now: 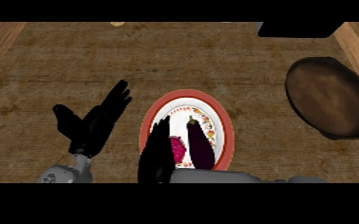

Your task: Pick the cupcake from the plate and place it in the pan

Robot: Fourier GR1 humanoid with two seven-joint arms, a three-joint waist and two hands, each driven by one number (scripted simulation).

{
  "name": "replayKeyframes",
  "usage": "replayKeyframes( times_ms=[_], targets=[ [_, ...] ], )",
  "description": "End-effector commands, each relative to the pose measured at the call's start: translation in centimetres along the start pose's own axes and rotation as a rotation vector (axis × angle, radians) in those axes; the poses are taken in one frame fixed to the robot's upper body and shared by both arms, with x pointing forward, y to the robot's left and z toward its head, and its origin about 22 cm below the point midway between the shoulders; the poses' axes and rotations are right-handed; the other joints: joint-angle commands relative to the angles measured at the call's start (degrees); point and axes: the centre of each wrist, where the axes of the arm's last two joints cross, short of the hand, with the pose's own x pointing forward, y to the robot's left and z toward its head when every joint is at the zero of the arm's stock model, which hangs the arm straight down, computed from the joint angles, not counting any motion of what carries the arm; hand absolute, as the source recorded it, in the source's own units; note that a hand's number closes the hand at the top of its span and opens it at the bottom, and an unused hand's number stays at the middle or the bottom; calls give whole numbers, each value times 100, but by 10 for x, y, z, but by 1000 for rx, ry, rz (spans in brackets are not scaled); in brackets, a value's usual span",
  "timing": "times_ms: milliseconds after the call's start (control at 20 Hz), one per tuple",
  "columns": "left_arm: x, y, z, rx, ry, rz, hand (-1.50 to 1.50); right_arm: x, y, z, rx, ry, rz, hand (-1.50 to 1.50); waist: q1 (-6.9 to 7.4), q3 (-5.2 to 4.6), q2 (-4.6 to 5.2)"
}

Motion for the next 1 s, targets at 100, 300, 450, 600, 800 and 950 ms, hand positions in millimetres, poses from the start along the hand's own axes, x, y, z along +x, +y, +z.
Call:
replayKeyframes(
  times_ms=[100,300,450,600,800,950],
  targets=[
    [-19,-6,1,3,-4,-16,0,8,5,-1,10,143,42,-150,5,-1,11],
    [1,1,-10,4,-16,-8,0,12,12,-8,-21,78,34,150,79,0,28],
    [1,-9,-15,10,-17,-15,0,13,14,-14,-120,43,132,150,7,3,33],
    [4,3,-3,22,-12,9,0,7,8,-18,-140,41,169,150,-12,3,23],
    [-3,16,15,56,-9,22,0,-14,53,13,-146,-4,-219,150,-360,24,-35],
    [-9,21,19,107,3,38,0,-35,67,23,-136,-49,-532,150,-746,64,-39]
  ],
)
